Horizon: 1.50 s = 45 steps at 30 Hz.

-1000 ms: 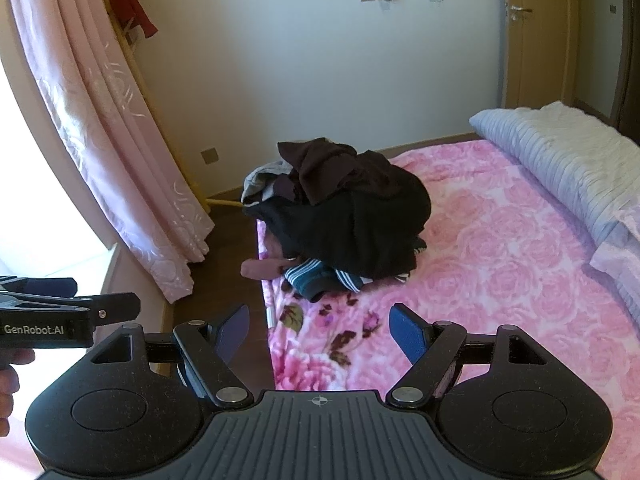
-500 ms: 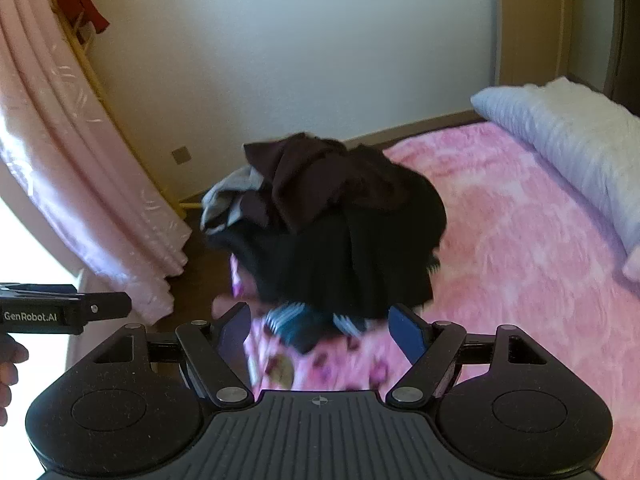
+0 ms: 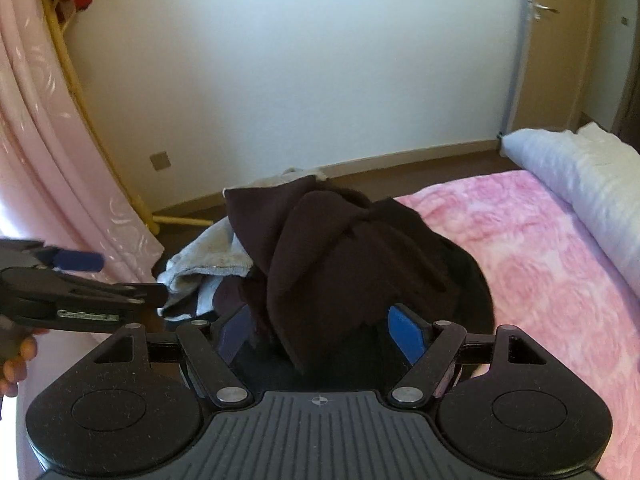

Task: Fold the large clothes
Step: 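Grasp the grey-and-brown TJC sweater with the left tool while the right tool grasps it too, then lift the sweater with both tools and drop it on the open bed area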

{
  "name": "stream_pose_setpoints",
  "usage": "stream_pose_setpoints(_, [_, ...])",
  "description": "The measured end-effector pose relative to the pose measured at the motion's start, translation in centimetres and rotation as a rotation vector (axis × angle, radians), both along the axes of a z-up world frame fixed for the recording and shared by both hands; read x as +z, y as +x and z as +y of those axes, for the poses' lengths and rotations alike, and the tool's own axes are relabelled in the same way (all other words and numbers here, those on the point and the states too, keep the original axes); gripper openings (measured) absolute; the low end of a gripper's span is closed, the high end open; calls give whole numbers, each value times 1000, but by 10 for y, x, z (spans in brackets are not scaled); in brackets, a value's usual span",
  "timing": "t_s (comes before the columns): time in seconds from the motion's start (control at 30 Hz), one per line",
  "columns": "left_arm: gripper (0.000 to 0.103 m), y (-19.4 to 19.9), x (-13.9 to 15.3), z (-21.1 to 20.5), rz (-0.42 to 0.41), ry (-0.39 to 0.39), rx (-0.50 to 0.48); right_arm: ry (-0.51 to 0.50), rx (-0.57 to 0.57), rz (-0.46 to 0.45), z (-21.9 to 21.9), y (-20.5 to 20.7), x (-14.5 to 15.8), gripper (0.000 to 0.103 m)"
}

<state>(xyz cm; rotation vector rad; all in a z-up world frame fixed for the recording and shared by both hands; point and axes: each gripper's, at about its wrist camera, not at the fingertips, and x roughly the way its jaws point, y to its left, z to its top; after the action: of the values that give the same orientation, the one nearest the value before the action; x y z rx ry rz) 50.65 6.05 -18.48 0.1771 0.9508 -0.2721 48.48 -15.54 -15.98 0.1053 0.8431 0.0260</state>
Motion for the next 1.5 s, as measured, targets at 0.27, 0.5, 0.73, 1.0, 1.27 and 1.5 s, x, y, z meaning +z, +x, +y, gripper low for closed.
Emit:
stream_pose_setpoints(0.27, [43, 32, -38, -5, 29, 35, -74, -72, 77, 52, 23, 39, -49, 50])
stream_pose_setpoints(0.5, [7, 37, 3, -2, -129, -5, -117, 31, -22, -58, -3, 36, -27, 0])
stream_pose_setpoints(0.73, [5, 42, 100, -27, -341, -92, -241, 133, -276, -331, -68, -11, 55, 0])
stream_pose_setpoints(1.0, [5, -26, 206, -88, -504, -333, -510, 57, -480, -655, -108, -127, 144, 0])
stream_pose_setpoints(1.27, [5, -147, 261, -178, -467, -568, -835, -128, -757, -858, -131, -326, 206, 0])
stream_pose_setpoints(1.5, [6, -288, 269, -270, -293, -684, -1112, -278, -973, -794, -132, -513, 234, 2])
